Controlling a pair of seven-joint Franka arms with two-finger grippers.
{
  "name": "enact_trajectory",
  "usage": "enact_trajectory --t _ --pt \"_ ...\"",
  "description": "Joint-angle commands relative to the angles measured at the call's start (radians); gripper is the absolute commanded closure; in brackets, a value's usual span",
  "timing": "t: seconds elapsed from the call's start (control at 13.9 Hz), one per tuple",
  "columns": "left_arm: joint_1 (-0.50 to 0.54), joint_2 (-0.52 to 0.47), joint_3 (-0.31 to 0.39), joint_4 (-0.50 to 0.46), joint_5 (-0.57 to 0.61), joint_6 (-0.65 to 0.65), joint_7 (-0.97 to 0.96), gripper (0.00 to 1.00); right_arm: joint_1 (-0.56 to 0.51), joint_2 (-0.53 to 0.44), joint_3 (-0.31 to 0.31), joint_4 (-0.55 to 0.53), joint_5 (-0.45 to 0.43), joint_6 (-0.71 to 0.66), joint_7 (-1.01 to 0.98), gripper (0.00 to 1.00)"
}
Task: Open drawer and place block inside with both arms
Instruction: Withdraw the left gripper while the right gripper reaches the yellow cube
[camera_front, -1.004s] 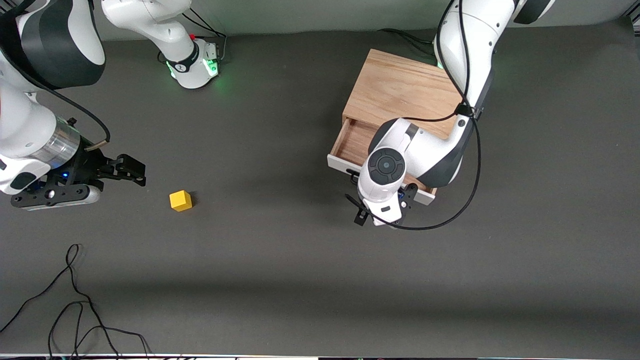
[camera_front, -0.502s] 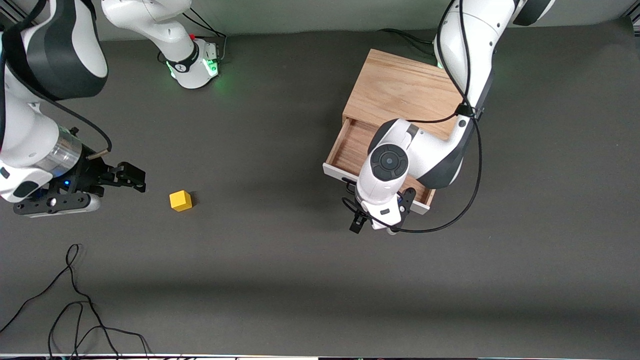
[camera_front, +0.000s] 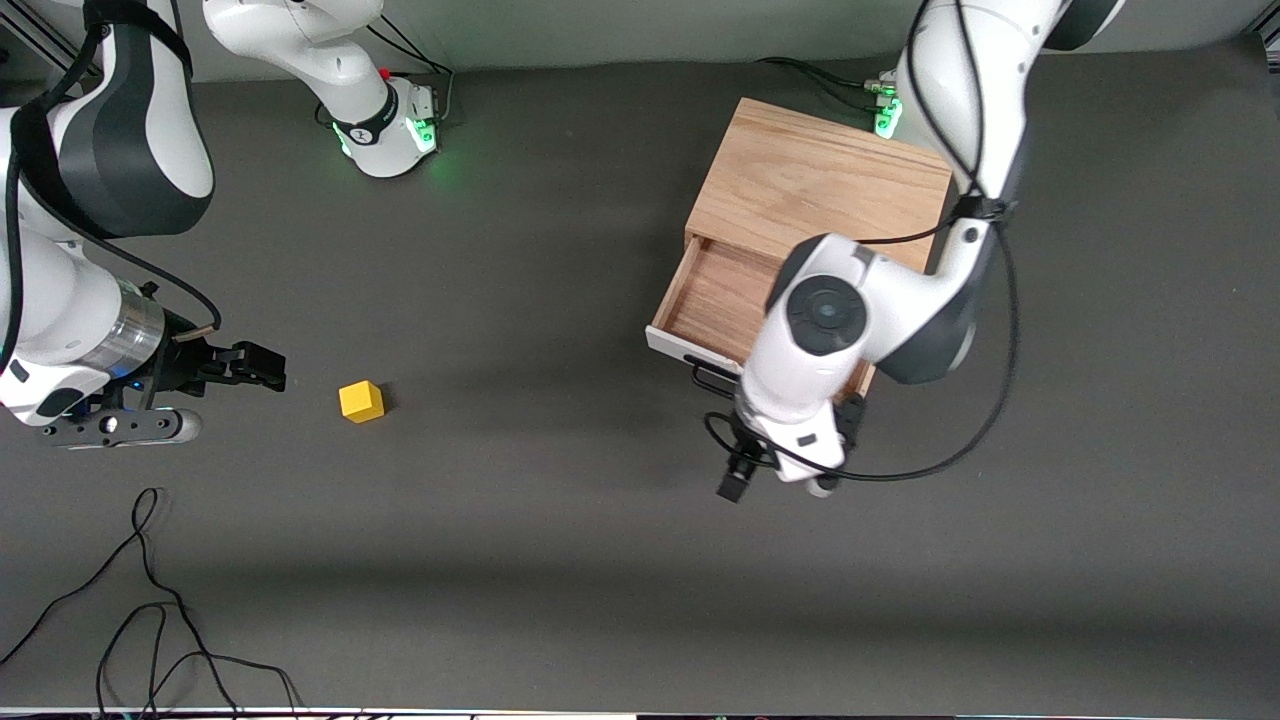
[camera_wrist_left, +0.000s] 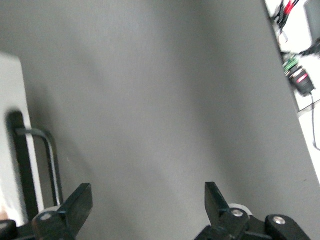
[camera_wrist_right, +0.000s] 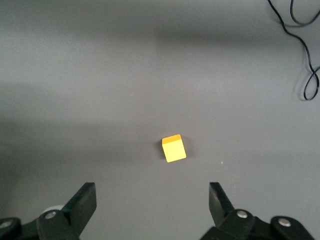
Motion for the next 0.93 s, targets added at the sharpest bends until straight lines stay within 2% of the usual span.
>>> enact_trajectory --t 0.0,0.29,0.57,0.65,0.86 --pt "0.077 -0.091 -0.006 -0.003 -0.001 -0.126 0.218 0.0 0.0 -0.005 -0.012 -0.003 0.012 -0.005 0.029 0.0" --pt "0.225 -0.183 -0.011 -0.005 -0.063 -0.32 0.595 0.0 -0.031 -0.04 -0.029 -0.076 0.032 0.001 -0.153 0.0" --pt "0.382 -0.283 -0.009 -0.011 -0.096 -0.528 1.054 0.0 -0.028 -0.057 -0.052 -0.254 0.034 0.113 -0.172 0.0" --pt "0.416 -0.306 -0.008 -0.016 -0.096 -0.55 1.141 0.0 -0.022 -0.077 -0.051 -0.321 0.034 0.154 -0.172 0.0" --pt "0.48 -0.384 -0.003 -0.08 -0.084 -0.572 1.353 0.0 -0.018 -0.137 -0.051 -0.602 0.036 0.46 -0.288 0.0"
